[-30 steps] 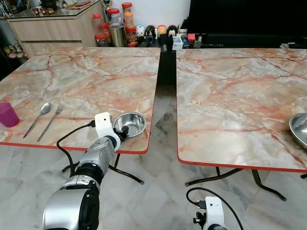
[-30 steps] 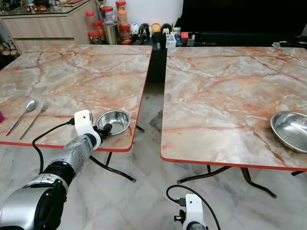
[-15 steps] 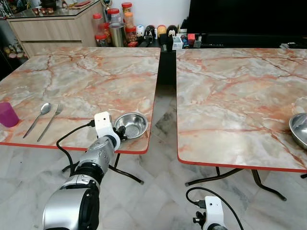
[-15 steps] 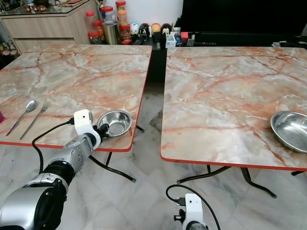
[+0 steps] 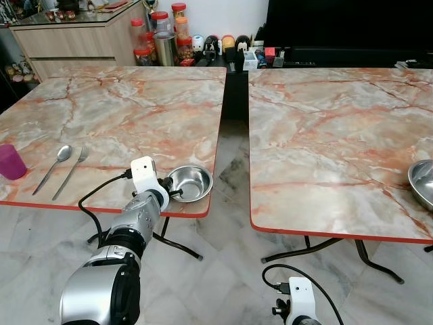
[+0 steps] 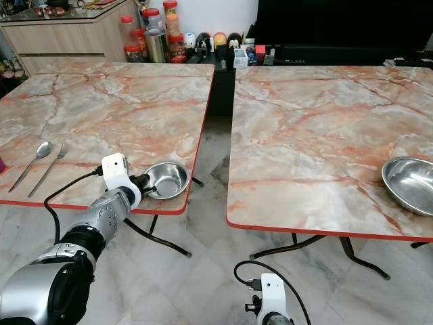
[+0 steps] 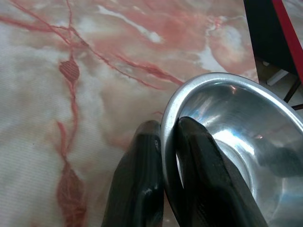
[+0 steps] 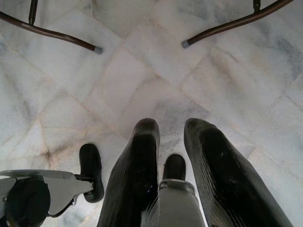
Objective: Setting the table
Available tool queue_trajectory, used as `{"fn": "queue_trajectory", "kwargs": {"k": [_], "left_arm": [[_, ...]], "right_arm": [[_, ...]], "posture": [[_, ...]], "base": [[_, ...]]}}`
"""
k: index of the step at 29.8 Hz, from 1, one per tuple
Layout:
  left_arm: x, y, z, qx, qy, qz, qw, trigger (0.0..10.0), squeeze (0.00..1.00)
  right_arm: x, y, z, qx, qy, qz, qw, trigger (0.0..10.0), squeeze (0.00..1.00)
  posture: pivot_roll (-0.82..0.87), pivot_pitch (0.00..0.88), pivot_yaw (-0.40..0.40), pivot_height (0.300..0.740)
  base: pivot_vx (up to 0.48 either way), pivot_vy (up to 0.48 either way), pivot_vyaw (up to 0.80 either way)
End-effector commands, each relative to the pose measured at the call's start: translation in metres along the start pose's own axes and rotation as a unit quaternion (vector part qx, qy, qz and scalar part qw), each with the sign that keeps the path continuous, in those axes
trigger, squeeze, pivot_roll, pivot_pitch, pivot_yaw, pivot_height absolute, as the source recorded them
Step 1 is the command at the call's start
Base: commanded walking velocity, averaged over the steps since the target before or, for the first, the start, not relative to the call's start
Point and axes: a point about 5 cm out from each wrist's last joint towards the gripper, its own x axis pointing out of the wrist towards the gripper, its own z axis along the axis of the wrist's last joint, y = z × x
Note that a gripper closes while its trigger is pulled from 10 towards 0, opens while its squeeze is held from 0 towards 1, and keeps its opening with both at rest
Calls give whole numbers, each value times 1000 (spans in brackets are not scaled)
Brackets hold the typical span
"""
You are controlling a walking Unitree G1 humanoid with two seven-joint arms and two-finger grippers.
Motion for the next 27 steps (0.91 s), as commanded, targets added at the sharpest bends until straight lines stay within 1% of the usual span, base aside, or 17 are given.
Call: {"fn": "queue_trajectory", "kwargs": {"k": [1, 5, 6, 7, 9, 10, 12, 14, 15, 16, 18, 20, 21, 24, 27], "left_arm": [[0, 1, 3, -1, -1, 5, 1000, 0, 0], [0, 3, 2, -8, -3, 9, 1000, 0, 0], [-1, 3, 4, -14, -15, 8, 1000, 0, 0], [-1, 3, 4, -14, -15, 8, 1000, 0, 0], [-1, 3, 10, -32, -39, 2, 999, 0, 0], [-3, 3, 19, -49, -79, -5, 996, 0, 0], [-6, 2, 31, -75, -136, -11, 988, 0, 0], [-7, 2, 32, -79, -142, -12, 987, 0, 0], [-8, 0, 37, -83, -160, -22, 983, 471, 0], [-10, -4, 41, -82, -179, -32, 980, 4353, 0], [-12, -7, 46, -80, -198, -43, 976, 4353, 0], [-12, -8, 47, -79, -200, -44, 976, 4353, 0], [-13, -10, 49, -79, -210, -48, 973, 10000, 0], [-15, -13, 53, -91, -235, -49, 967, 10000, 0], [-17, -11, 53, -96, -247, -43, 963, 10000, 0]], "right_arm": [[1, 1, 1, -4, 2, 2, 1000, 10000, 0], [0, 1, 1, -4, 2, 2, 1000, 10000, 0], [0, 1, 1, -5, 3, 2, 1000, 10000, 0], [0, 1, 1, -5, 3, 2, 1000, 10000, 0], [0, 1, 1, -5, 3, 2, 1000, 10000, 0], [0, 1, 1, -5, 2, 2, 1000, 10000, 0], [1, 1, 2, -5, 1, 2, 1000, 10000, 0], [1, 1, 2, -4, 1, 2, 1000, 10000, 0], [1, 1, 2, -4, 0, 2, 1000, 10000, 0], [1, 1, 3, -5, -1, 2, 1000, 10000, 0], [1, 1, 3, -5, -2, 2, 1000, 10000, 0], [1, 1, 3, -5, -2, 2, 1000, 10000, 0], [1, 1, 4, -5, -2, 2, 1000, 10000, 0], [1, 0, 4, -5, -3, 1, 1000, 10000, 0], [1, 0, 5, -3, -4, -1, 1000, 10000, 0]], "posture": [[4, 0, 43, 740], [5, 0, 42, 740], [6, 0, 41, 740], [6, 0, 41, 740], [5, 0, 40, 740], [5, 0, 40, 740], [5, 0, 39, 740], [5, 0, 39, 740], [4, 0, 38, 740], [5, 0, 37, 740], [5, 0, 37, 740], [5, 0, 37, 740], [6, 0, 35, 740], [6, 0, 35, 740], [-1, 0, 35, 740]], "base": [[0, 0, 0], [0, 0, 0], [0, 0, 0], [0, 0, 0], [0, 0, 0], [0, 0, 0], [0, 0, 0], [0, 0, 0], [0, 0, 0], [0, 0, 0], [0, 0, 0], [0, 0, 0], [0, 0, 0], [0, 0, 0], [0, 0, 0]]}}
